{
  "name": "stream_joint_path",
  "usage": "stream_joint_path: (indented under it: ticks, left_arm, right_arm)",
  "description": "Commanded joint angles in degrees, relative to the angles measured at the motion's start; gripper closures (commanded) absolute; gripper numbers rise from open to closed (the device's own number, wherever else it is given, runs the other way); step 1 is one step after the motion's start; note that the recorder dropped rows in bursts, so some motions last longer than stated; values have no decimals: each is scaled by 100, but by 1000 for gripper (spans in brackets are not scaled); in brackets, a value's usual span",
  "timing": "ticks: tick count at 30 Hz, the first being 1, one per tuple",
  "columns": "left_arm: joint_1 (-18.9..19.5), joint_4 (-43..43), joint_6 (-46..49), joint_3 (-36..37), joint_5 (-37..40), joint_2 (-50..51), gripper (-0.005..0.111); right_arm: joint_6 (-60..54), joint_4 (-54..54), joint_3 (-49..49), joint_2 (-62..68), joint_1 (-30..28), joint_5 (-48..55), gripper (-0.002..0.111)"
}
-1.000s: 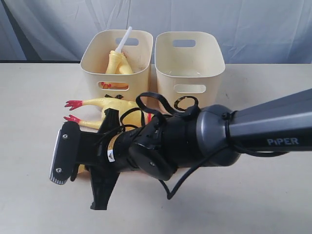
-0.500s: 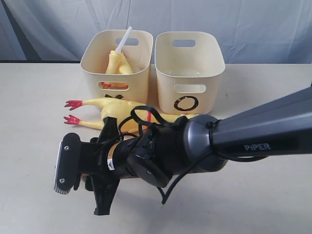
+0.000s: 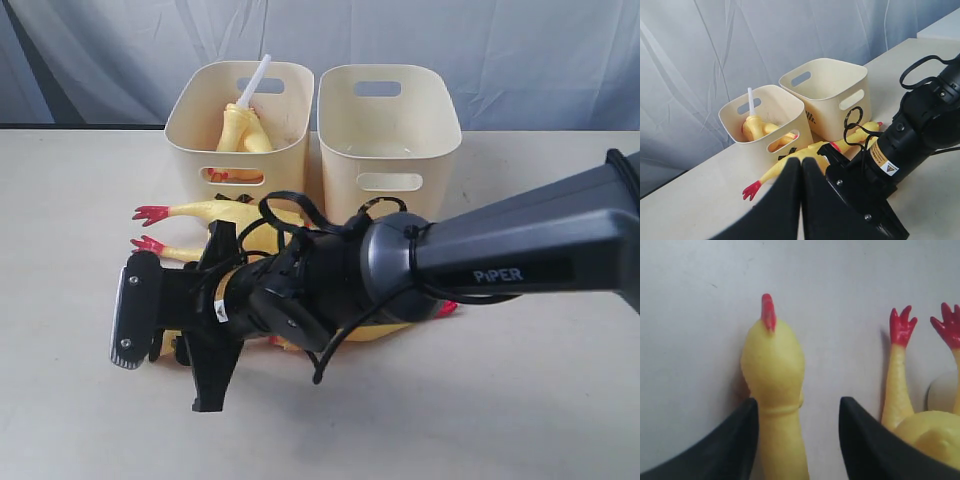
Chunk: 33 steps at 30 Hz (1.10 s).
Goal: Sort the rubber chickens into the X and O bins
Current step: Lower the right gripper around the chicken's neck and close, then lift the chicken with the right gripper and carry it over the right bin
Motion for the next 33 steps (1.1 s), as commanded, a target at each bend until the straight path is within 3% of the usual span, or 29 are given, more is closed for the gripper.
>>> stream_joint_path:
  ticks: [1,29,31,33]
  left_arm:
    - [25,3,-13,36,-52,-33,107]
    - [25,14,-13,36,-53,-42,107]
    - [25,14,-13,36,-53,-42,107]
    - [25,4,-13,36,-53,-42,107]
  right_arm:
    - [-18,-41,-310,181,-24,459,61]
    - [-18,-95,-444,569,-24,498,61]
    - [-18,-175,-444,569,-24,498,68]
    - [-18,-176,-444,569,-24,498,86]
